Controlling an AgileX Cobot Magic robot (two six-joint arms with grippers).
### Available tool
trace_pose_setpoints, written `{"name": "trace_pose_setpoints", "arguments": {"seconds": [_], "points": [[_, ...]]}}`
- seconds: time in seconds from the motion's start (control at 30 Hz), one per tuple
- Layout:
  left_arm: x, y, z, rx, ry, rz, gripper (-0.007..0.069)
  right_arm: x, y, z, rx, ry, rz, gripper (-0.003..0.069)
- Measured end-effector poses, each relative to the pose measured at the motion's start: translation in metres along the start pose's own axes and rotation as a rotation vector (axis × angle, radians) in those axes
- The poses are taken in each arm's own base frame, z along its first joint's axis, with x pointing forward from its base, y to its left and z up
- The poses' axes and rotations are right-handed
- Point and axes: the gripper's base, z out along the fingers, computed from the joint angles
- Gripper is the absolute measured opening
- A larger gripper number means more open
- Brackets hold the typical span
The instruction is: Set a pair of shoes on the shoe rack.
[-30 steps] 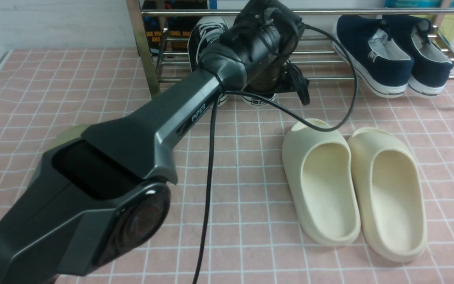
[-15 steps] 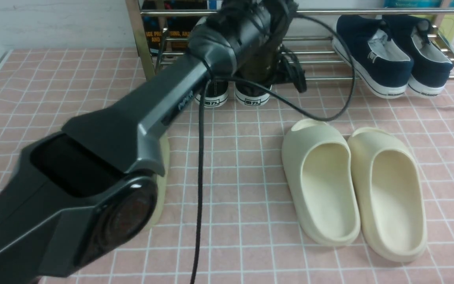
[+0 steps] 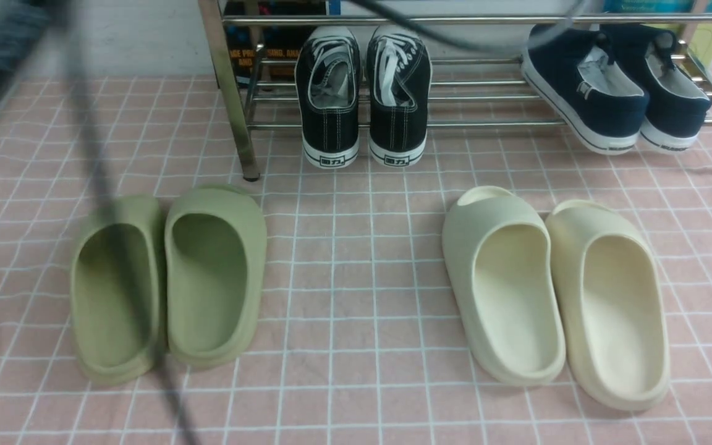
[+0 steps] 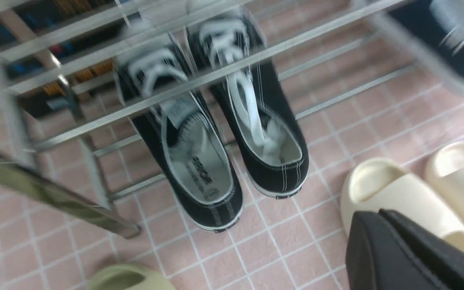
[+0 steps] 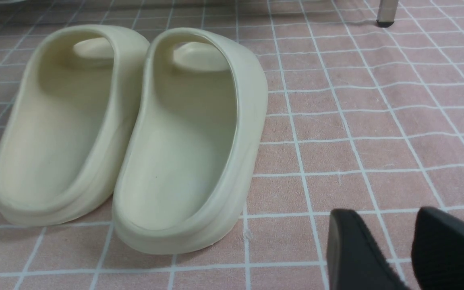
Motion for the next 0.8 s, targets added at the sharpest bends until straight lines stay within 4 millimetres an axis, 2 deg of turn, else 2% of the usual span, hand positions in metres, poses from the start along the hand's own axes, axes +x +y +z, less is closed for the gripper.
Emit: {"name": "trace_pose_setpoints", "arguments": {"seconds": [0.03, 0.07, 0.1, 0.13, 0.17, 0.2, 0.27, 0.37, 0.4, 0.47, 0.6, 0.67, 0.7, 0.73, 0.77, 0.8], "points": [[0.000, 0.002, -0.010, 0.000, -0.012, 0.001, 0.0023, 0.000, 0.000, 0.000, 0.000, 0.000, 0.000, 0.0239], [0.001, 0.011, -0.043, -0.005, -0.050, 0.007, 0.0026, 0.000, 0.000, 0.000, 0.000, 0.000, 0.000, 0.0240], [0.004, 0.017, -0.065, -0.012, -0.069, 0.011, 0.0028, 0.000, 0.000, 0.000, 0.000, 0.000, 0.000, 0.0240], [0.009, 0.022, -0.082, -0.022, -0.081, 0.012, 0.0029, 0.000, 0.000, 0.000, 0.000, 0.000, 0.000, 0.0240], [0.011, 0.025, -0.089, -0.028, -0.084, 0.013, 0.0030, 0.000, 0.000, 0.000, 0.000, 0.000, 0.000, 0.0240], [0.028, 0.036, -0.116, -0.065, -0.084, 0.012, 0.0032, 0.000, 0.000, 0.000, 0.000, 0.000, 0.000, 0.0240], [0.054, 0.046, -0.133, -0.117, -0.058, -0.012, 0.0034, 0.000, 0.000, 0.000, 0.000, 0.000, 0.000, 0.0240], [0.083, 0.052, -0.137, -0.159, -0.066, -0.039, 0.0035, 0.000, 0.000, 0.000, 0.000, 0.000, 0.000, 0.0240], [0.111, 0.055, -0.132, -0.179, -0.101, -0.056, 0.0037, 0.000, 0.000, 0.000, 0.000, 0.000, 0.000, 0.0240], [0.138, 0.055, -0.125, -0.174, -0.134, -0.071, 0.0038, 0.000, 0.000, 0.000, 0.000, 0.000, 0.000, 0.0240], [0.211, 0.049, -0.104, -0.103, -0.214, -0.098, 0.0040, 0.000, 0.000, 0.000, 0.000, 0.000, 0.000, 0.0240], [0.237, 0.045, -0.096, -0.068, -0.242, -0.084, 0.0031, 0.000, 0.000, 0.000, 0.000, 0.000, 0.000, 0.0240], [0.237, 0.045, -0.096, -0.068, -0.242, -0.084, 0.0031, 0.000, 0.000, 0.000, 0.000, 0.000, 0.000, 0.0240], [0.261, 0.040, -0.086, -0.029, -0.251, -0.059, 0.0022, 0.000, 0.000, 0.000, 0.000, 0.000, 0.000, 0.0240], [0.271, 0.038, -0.081, -0.006, -0.256, -0.044, 0.0021, 0.000, 0.000, 0.000, 0.000, 0.000, 0.000, 0.0240], [0.270, 0.037, -0.081, -0.001, -0.264, -0.043, 0.0021, 0.000, 0.000, 0.000, 0.000, 0.000, 0.000, 0.0240]]}}
